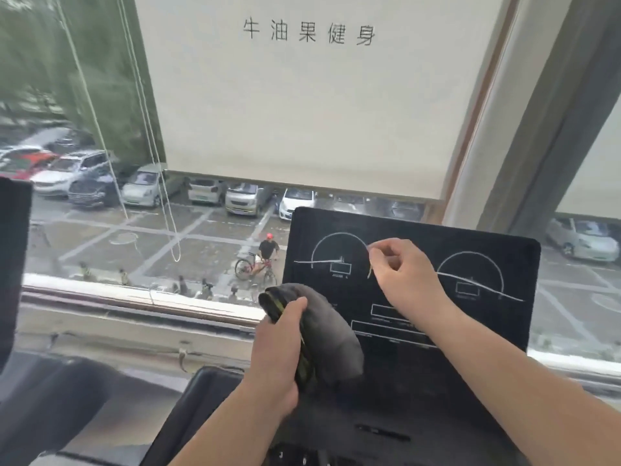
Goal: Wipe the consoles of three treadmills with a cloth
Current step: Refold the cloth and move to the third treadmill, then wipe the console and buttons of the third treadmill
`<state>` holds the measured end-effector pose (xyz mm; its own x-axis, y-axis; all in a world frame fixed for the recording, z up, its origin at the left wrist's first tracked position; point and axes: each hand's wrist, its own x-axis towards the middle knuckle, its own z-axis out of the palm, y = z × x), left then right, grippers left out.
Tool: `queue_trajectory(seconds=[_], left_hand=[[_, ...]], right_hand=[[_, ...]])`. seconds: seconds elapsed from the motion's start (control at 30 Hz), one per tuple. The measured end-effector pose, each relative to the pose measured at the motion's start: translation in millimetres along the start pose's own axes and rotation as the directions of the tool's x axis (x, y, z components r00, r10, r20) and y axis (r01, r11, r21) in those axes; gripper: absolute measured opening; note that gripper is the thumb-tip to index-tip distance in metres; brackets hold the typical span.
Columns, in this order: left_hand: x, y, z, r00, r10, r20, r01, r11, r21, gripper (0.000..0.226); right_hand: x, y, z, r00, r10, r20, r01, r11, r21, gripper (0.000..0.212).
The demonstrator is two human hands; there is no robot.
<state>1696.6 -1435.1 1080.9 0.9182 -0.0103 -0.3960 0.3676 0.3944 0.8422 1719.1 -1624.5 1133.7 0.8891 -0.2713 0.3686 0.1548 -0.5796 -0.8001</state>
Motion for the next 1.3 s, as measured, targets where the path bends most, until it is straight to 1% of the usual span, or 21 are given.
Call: queue_trajectory(seconds=[0.07,0.13,0.2,0.27,0.3,0.33,0.4,0.47,0.5,0.53,0.6,0.63,0.67,0.77,0.93,1.03,1.07,1.13,1.2,1.27,1.3], left_hand=[[12.8,9.2,12.1,0.994,0.086,-0.064,-0.085,0.996,0.018,0.033],[26.8,19.0,20.0,0.976,0.173,-0.130,-0.171,0.985,0.031,0.030],[38.7,32.8,25.5,0.948,0.266,-0.173,-0.258,0.964,0.066,0.018],[49.8,49.3,31.1,0.902,0.381,-0.204,-0.357,0.923,0.146,0.005],[56.5,57.5,34.5,0.872,0.447,-0.199,-0.411,0.890,0.197,0.006],[63.7,65.8,38.6,0.833,0.522,-0.183,-0.471,0.843,0.260,0.008],[84.0,79.1,48.2,0.734,0.669,-0.115,-0.571,0.700,0.429,0.011],[109.5,84.8,56.2,0.638,0.770,-0.002,-0.615,0.511,0.601,0.011],[122.8,84.4,59.4,0.605,0.792,0.087,-0.625,0.404,0.668,0.019],[136.6,82.2,62.2,0.589,0.785,0.193,-0.634,0.300,0.713,0.031],[159.8,77.0,66.1,0.571,0.733,0.369,-0.630,0.104,0.769,0.049],[167.5,75.8,67.1,0.567,0.707,0.423,-0.618,0.025,0.785,0.055],[173.9,76.2,66.6,0.566,0.687,0.455,-0.608,-0.025,0.794,0.058],[182.6,78.8,62.9,0.558,0.659,0.505,-0.608,-0.089,0.789,0.061],[183.2,53.7,54.1,0.468,0.685,0.558,-0.554,-0.264,0.790,0.079],[179.5,32.4,45.6,0.422,0.660,0.622,-0.539,-0.369,0.757,0.081],[178.5,24.1,40.1,0.400,0.636,0.660,-0.547,-0.412,0.729,0.083],[177.8,13.8,27.8,0.329,0.549,0.768,-0.569,-0.534,0.625,0.090],[180.1,23.5,22.2,0.258,0.474,0.842,-0.556,-0.640,0.531,0.095],[182.4,45.5,29.9,0.253,0.510,0.822,-0.526,-0.641,0.559,0.092],[182.5,54.4,37.5,0.281,0.546,0.789,-0.515,-0.609,0.604,0.091]], right_hand=[[29.0,11.9,-11.1,0.991,-0.122,-0.051,0.119,0.991,-0.061,0.011],[53.7,26.2,-21.8,0.981,-0.191,-0.040,0.184,0.973,-0.140,0.015],[73.8,37.6,-32.5,0.978,-0.207,0.009,0.205,0.964,-0.171,0.018],[90.6,43.9,-41.1,0.977,-0.206,0.063,0.214,0.959,-0.185,0.022],[98.3,46.5,-43.2,0.973,-0.213,0.088,0.227,0.952,-0.204,0.025],[105.2,48.5,-43.2,0.969,-0.215,0.118,0.238,0.944,-0.230,0.028],[116.9,50.2,-34.6,0.970,-0.177,0.169,0.219,0.936,-0.277,0.036],[123.4,51.1,-17.1,0.972,-0.178,0.157,0.223,0.909,-0.352,0.039],[124.5,52.8,-7.1,0.969,-0.212,0.128,0.247,0.877,-0.412,0.038],[124.6,53.8,1.5,0.968,-0.235,0.087,0.249,0.854,-0.458,0.037],[125.6,54.7,12.7,0.977,-0.211,0.008,0.188,0.854,-0.485,0.035],[126.2,55.6,15.6,0.979,-0.201,-0.013,0.169,0.857,-0.487,0.035],[126.5,56.2,17.0,0.980,-0.199,-0.025,0.161,0.858,-0.488,0.034],[126.6,59.1,19.3,0.978,-0.203,-0.043,0.156,0.853,-0.498,0.034],[120.9,59.3,27.3,0.976,-0.207,-0.073,0.139,0.839,-0.526,0.035],[118.9,54.1,29.7,0.983,-0.167,-0.082,0.096,0.834,-0.543,0.035],[117.8,51.5,30.1,0.985,-0.152,-0.083,0.083,0.834,-0.545,0.036],[115.8,46.7,30.1,0.988,-0.132,-0.080,0.068,0.836,-0.544,0.038],[114.1,42.6,28.7,0.990,-0.118,-0.074,0.059,0.836,-0.545,0.039],[113.4,39.9,27.9,0.991,-0.108,-0.077,0.049,0.838,-0.544,0.039],[113.3,39.3,27.5,0.991,-0.105,-0.079,0.045,0.837,-0.546,0.040]])
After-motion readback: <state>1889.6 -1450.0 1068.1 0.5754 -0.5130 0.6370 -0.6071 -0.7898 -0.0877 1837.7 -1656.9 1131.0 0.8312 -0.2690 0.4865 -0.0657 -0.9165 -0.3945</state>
